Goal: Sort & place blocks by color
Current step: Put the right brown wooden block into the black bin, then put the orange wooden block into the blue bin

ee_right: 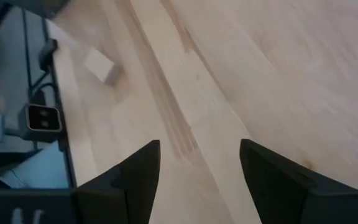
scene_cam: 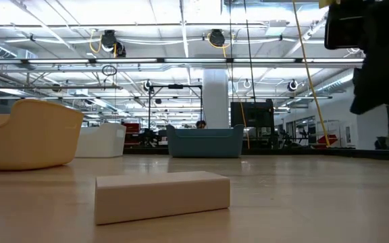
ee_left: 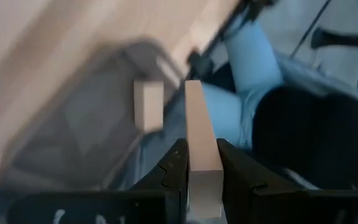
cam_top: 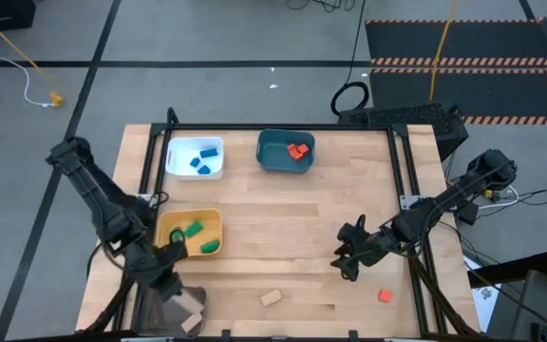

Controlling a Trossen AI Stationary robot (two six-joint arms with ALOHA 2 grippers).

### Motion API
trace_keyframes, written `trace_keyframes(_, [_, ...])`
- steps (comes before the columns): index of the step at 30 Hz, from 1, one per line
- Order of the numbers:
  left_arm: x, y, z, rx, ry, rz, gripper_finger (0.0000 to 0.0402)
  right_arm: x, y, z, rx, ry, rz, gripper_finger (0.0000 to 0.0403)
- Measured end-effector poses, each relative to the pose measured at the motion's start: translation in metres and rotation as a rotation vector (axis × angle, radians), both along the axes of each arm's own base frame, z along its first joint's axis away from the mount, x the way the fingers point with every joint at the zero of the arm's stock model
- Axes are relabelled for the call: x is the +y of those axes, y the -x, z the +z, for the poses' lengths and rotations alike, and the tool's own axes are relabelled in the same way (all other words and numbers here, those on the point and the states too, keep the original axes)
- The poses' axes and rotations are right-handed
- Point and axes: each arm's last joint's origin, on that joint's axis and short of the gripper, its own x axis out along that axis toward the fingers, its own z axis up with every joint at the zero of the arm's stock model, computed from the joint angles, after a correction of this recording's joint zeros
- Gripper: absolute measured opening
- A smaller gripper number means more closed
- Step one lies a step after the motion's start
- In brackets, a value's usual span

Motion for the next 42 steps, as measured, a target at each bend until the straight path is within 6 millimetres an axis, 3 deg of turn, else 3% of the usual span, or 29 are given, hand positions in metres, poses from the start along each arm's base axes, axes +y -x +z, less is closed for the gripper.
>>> trace_keyframes(3, [-0.007, 0.012, -0.002, 0.06, 0.006, -0.04, 0.0059, 0.001, -0.002, 0.002, -0.035, 0.011, -0.003, 0.021])
trace_keyframes(7, [-0.008, 0.023, -0.007, 0.114, -0.056, -0.031, 0.0091, 0.0, -0.002, 0.002, -0.04, 0.02, 0.001, 0.021])
trace_keyframes(21, [-0.007, 0.019, -0.013, 0.182, -0.082, 0.013, 0.0114, 0.001, -0.002, 0.002, -0.039, 0.018, 0.008, 0.021])
trace_keyframes(29, [0.008, 0.019, -0.02, 0.254, -0.205, 0.065, 0.0115, 0.001, -0.002, 0.002, -0.044, 0.035, 0.027, 0.021])
trace_keyframes(35, [0.023, -0.003, -0.018, 0.049, -0.321, 0.09, 0.0115, 0.001, -0.002, 0.002, -0.033, -0.001, -0.007, 0.021])
trace_keyframes(42, [0.038, -0.042, -0.006, -0.38, -0.577, 0.082, 0.0115, 0.005, 0.0, 0.002, 0.025, -0.137, -0.001, 0.021])
